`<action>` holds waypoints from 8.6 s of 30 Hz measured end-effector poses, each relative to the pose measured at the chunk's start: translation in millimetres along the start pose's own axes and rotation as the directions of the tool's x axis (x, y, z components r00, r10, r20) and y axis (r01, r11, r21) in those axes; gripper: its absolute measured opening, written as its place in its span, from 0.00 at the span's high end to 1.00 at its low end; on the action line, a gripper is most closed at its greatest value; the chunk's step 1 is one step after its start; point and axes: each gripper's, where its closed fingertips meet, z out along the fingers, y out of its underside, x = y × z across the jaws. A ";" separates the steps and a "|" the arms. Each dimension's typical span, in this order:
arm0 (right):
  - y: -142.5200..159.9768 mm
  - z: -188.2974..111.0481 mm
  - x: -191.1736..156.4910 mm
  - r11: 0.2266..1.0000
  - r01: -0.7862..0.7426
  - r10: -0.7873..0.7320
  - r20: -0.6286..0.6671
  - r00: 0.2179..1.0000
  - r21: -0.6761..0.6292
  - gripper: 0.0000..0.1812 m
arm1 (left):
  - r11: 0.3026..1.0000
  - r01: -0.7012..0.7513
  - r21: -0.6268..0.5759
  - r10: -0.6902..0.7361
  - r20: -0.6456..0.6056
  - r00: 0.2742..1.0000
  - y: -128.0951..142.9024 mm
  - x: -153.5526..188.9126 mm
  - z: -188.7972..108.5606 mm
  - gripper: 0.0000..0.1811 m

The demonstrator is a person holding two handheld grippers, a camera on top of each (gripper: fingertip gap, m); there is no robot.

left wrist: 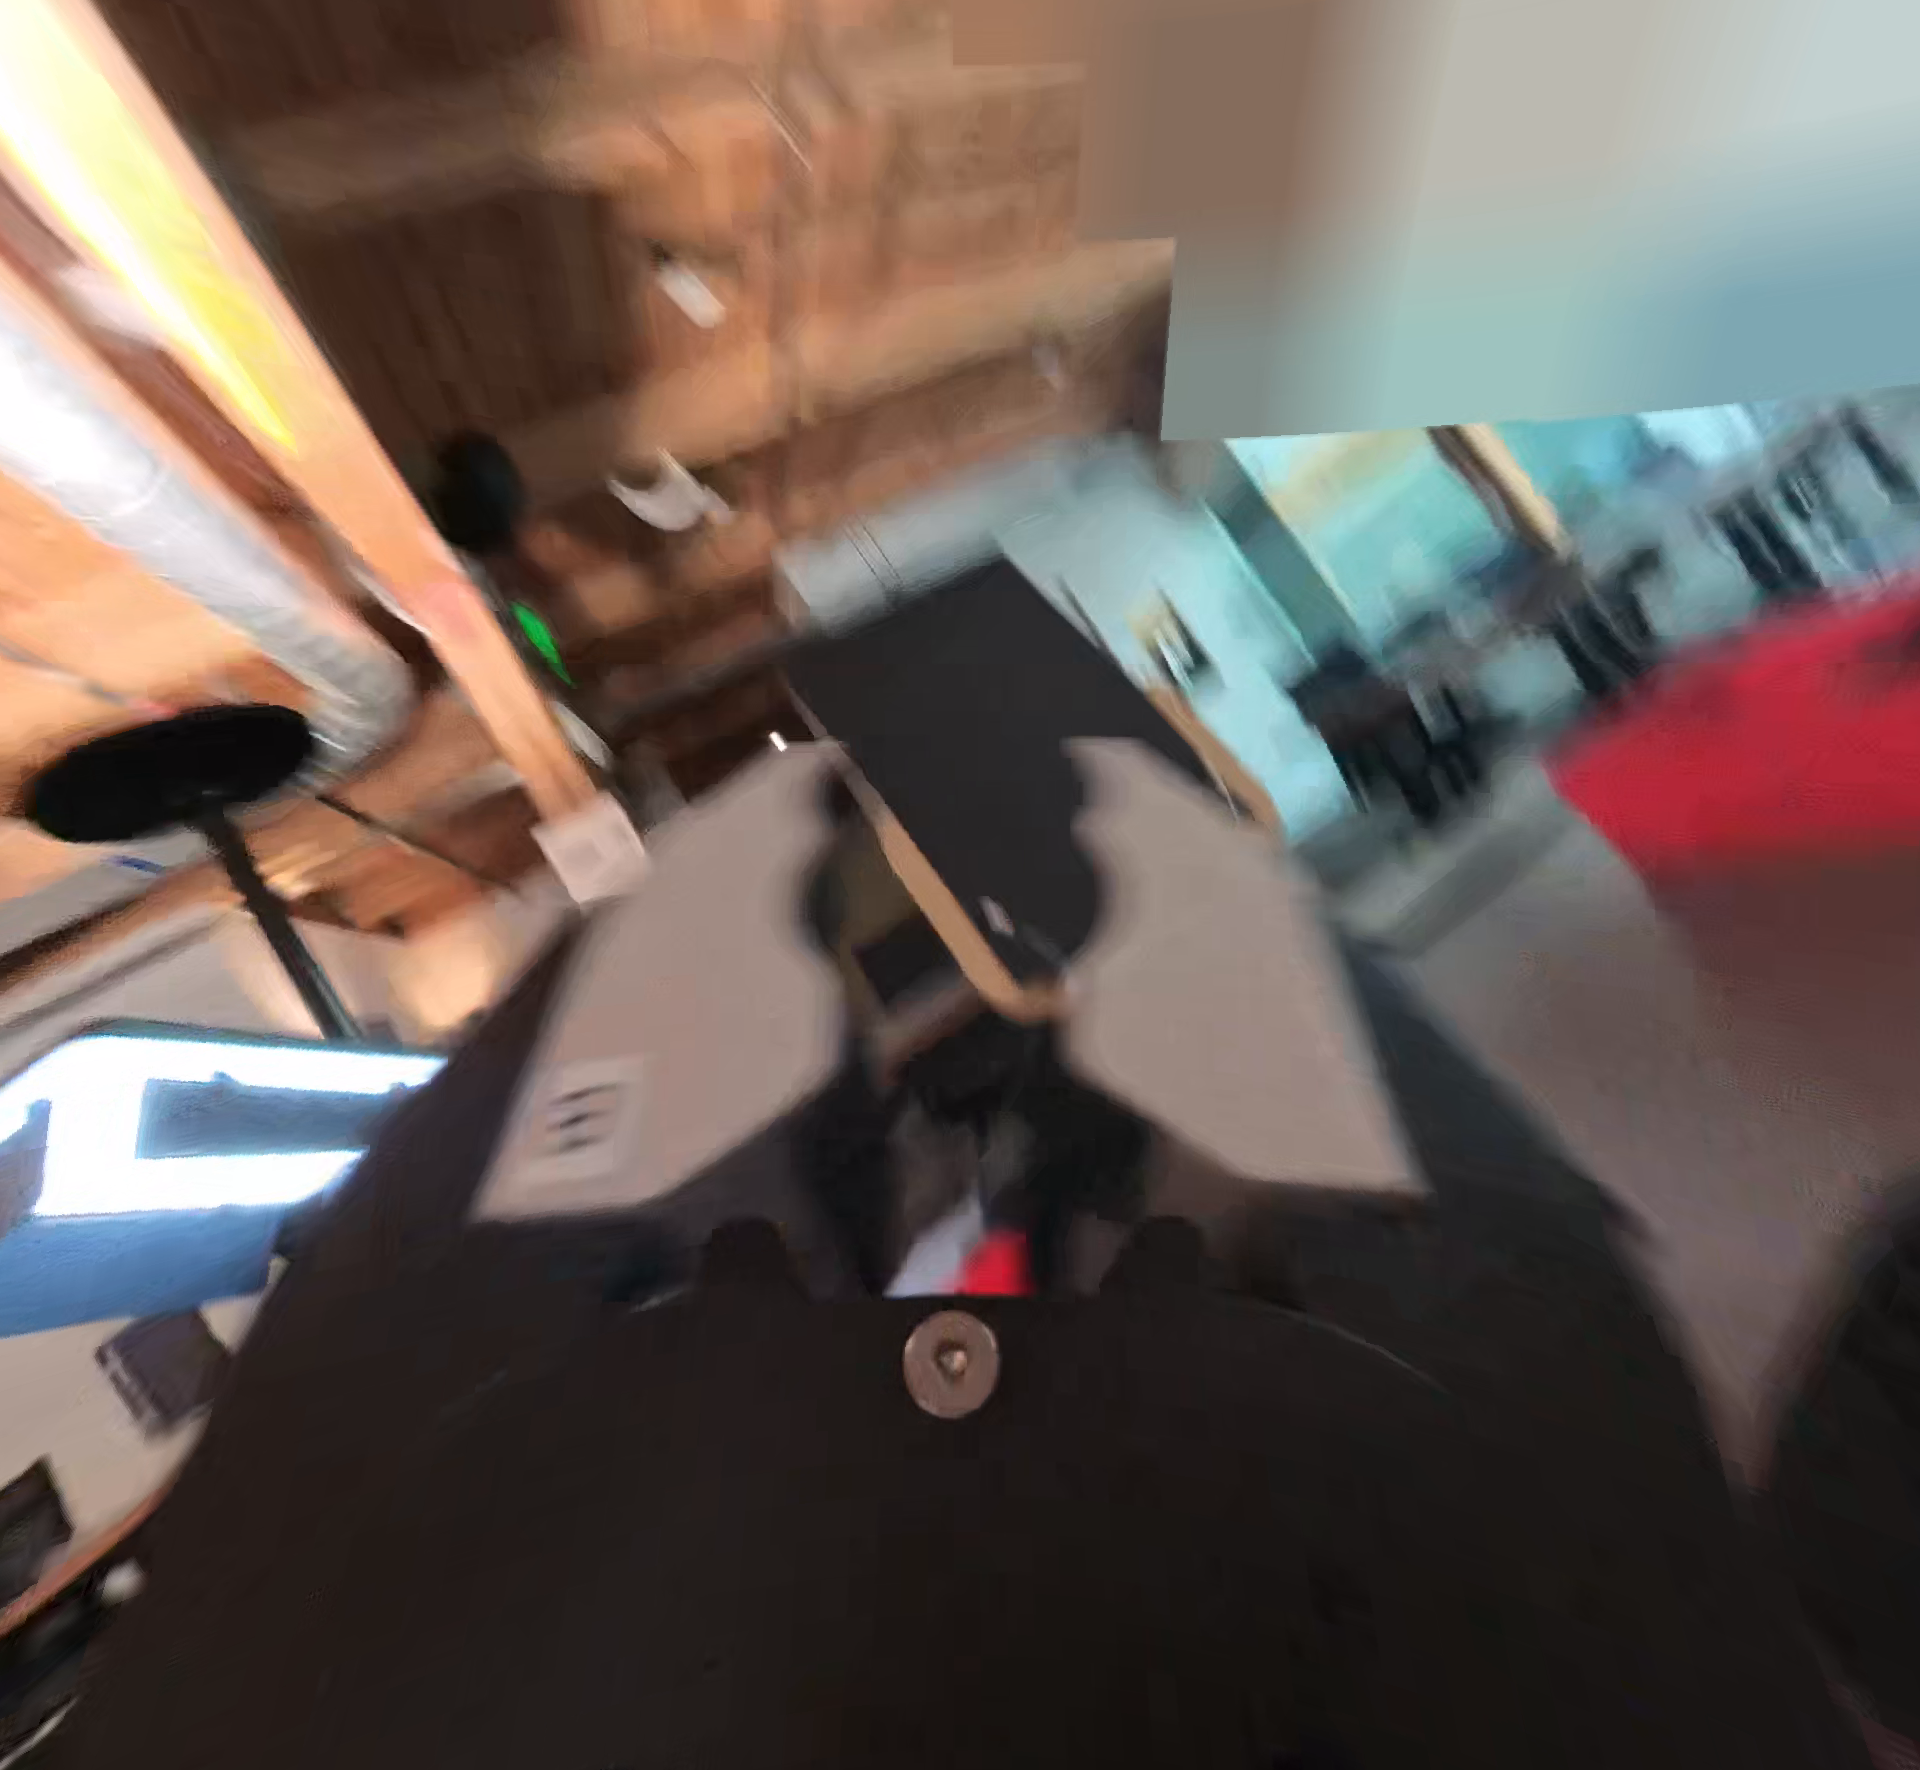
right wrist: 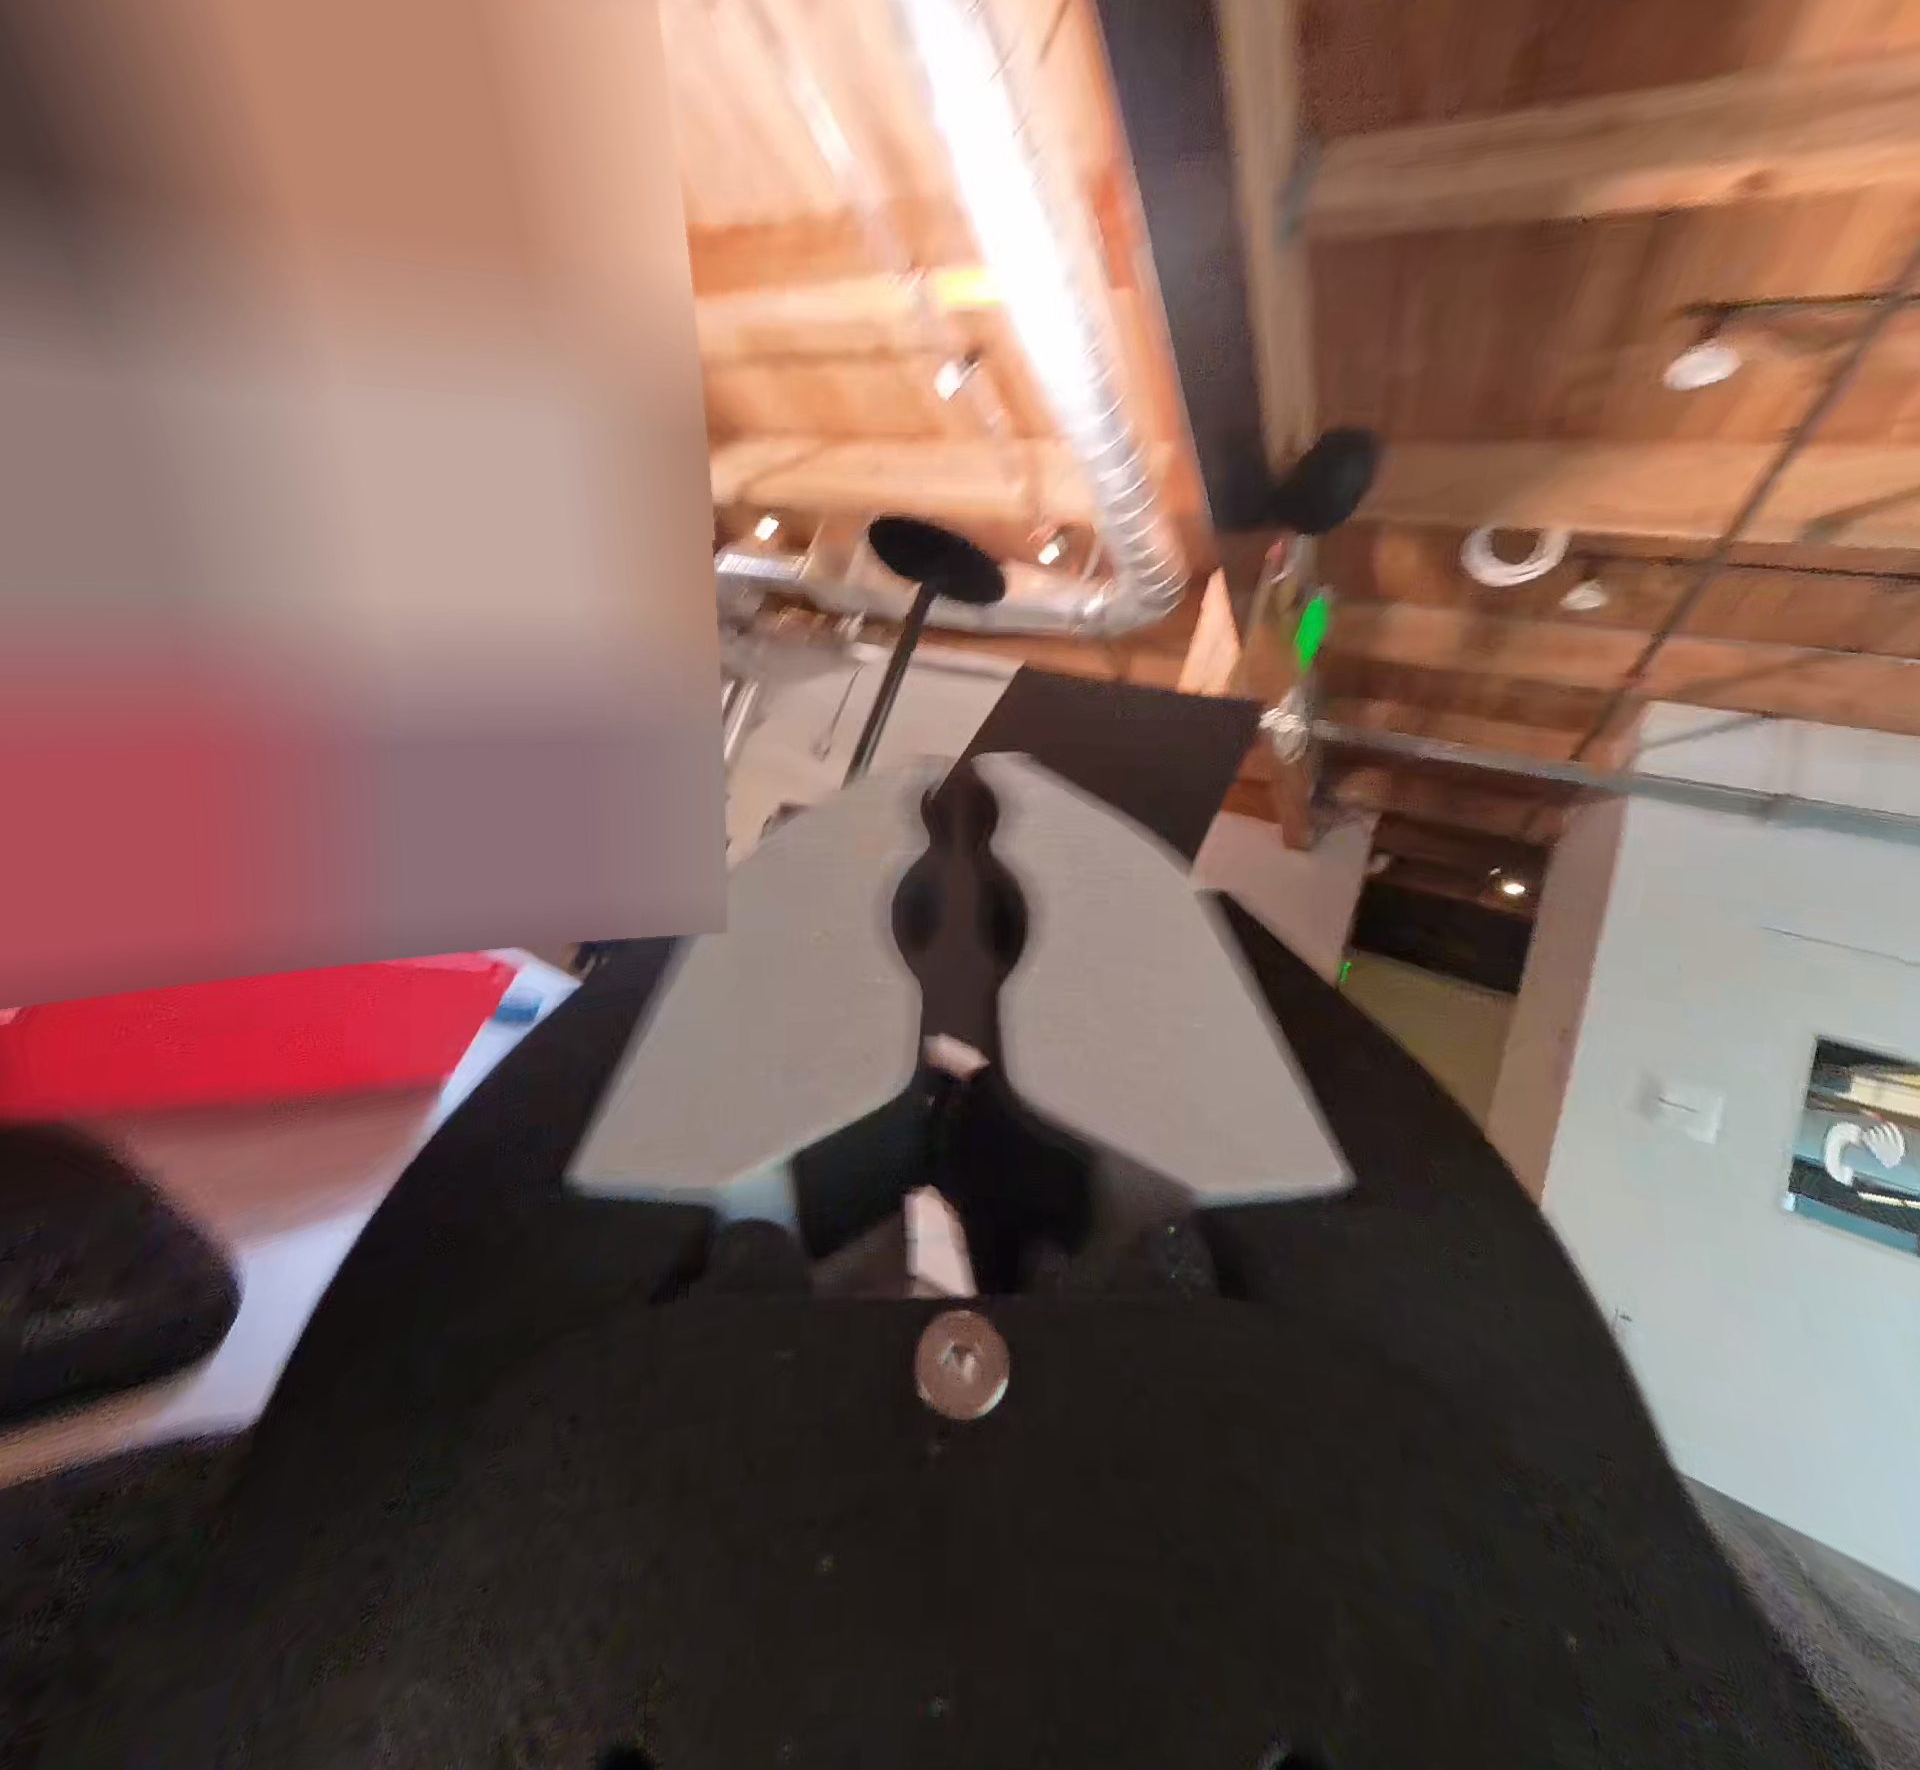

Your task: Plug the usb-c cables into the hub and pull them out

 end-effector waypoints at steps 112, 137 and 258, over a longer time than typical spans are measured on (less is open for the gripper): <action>149.6 121.1 -184.6 0.825 -0.110 0.232 0.156 0.960 -0.554 0.95 | 0.753 0.657 -0.046 -0.621 -0.379 0.686 34.4 246.5 140.3 0.96; 181.8 105.8 -186.1 0.643 0.502 -0.303 0.410 0.860 -0.578 0.95 | 0.907 0.229 -0.352 -0.383 -0.469 0.796 63.7 270.1 143.8 0.97; 189.7 94.9 -232.8 0.804 0.187 0.122 0.465 0.877 -0.564 0.84 | 0.464 0.811 -0.357 -0.881 -0.090 0.465 136.3 226.5 115.0 0.96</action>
